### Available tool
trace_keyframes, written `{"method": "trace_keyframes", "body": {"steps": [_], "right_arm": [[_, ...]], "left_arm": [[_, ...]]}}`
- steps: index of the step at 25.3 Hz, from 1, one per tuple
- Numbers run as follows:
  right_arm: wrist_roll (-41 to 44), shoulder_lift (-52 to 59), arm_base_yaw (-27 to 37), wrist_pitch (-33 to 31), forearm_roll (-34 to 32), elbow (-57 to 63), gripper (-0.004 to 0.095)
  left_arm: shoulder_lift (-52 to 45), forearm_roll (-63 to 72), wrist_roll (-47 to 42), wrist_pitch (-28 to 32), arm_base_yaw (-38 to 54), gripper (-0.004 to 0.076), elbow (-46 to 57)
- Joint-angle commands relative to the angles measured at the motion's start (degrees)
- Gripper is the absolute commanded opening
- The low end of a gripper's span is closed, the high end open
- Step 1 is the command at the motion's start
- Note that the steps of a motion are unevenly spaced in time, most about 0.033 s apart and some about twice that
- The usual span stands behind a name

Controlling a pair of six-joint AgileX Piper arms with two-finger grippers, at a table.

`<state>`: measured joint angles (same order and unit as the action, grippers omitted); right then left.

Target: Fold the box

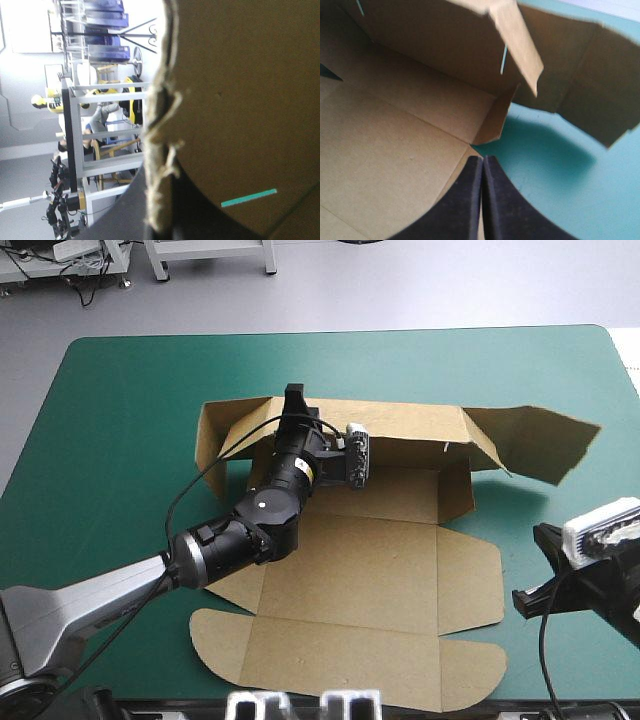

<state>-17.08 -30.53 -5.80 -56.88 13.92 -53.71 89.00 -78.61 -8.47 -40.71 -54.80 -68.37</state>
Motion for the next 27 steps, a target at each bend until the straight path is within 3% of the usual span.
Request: {"method": "trace_keyframes", "body": {"steps": [1, 5, 16, 27], "right_arm": [[2.19, -5.36, -0.04, 0.75, 0.24, -10.23, -0.0005], [2.30, -16.21, -0.04, 0.36, 0.24, -22.46, -0.0005], [2.09, -44.21, 0.34, -1.20, -0.18, -43.88, -0.0005], [1.86, -63.28, 5.98, -12.29, 1.73, -53.85, -0.0024]], "left_arm": [[-2.84, -7.03, -6.50, 0.22, -1.13, -0.0010, 0.78], [-2.84, -7.03, -8.62, -2.93, -1.13, -0.0010, 1.07], [-0.14, -9.76, -8.79, -2.91, -1.02, -0.0010, 1.16], [1.41, -12.35, -8.96, -5.38, -1.02, -0.0010, 1.16]]}}
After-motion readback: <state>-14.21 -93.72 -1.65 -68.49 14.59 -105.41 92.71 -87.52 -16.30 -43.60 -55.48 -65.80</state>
